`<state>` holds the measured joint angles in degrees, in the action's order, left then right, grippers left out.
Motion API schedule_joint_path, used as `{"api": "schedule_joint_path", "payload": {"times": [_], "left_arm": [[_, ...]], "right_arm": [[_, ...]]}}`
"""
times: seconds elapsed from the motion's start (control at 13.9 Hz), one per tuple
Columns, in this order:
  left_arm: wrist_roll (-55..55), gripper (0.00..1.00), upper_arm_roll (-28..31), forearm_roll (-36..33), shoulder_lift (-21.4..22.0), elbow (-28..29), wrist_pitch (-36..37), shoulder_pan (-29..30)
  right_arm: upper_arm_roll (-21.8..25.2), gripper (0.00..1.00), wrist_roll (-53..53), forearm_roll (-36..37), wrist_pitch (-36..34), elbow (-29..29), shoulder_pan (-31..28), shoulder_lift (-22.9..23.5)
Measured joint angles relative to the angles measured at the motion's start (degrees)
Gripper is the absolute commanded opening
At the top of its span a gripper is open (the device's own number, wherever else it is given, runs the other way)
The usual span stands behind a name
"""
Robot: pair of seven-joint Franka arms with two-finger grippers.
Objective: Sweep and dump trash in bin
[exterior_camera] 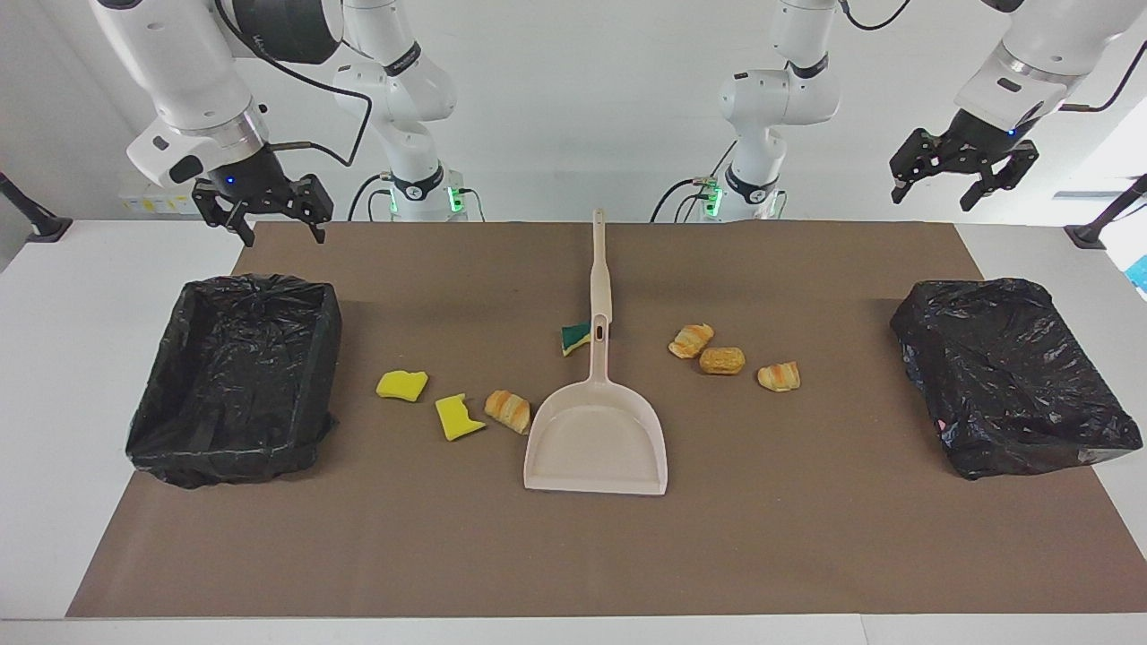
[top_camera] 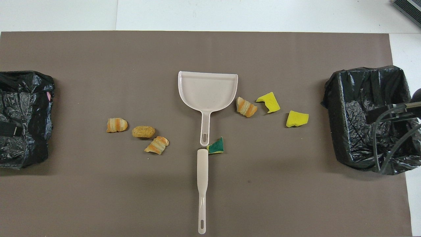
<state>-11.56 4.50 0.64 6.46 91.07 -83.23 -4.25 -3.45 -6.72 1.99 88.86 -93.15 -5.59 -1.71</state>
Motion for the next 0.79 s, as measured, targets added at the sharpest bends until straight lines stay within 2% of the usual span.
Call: {"api": "schedule_joint_path", "payload": {"times": [0.79], "left_arm": [[0.42,1.00,-0.21,0.00,0.02,0.06,-0.03,-1.13]], "right_arm": [[-0.27,1.00,0.00,0.00,0.17,-0.22,0.22,-0.05]]}}
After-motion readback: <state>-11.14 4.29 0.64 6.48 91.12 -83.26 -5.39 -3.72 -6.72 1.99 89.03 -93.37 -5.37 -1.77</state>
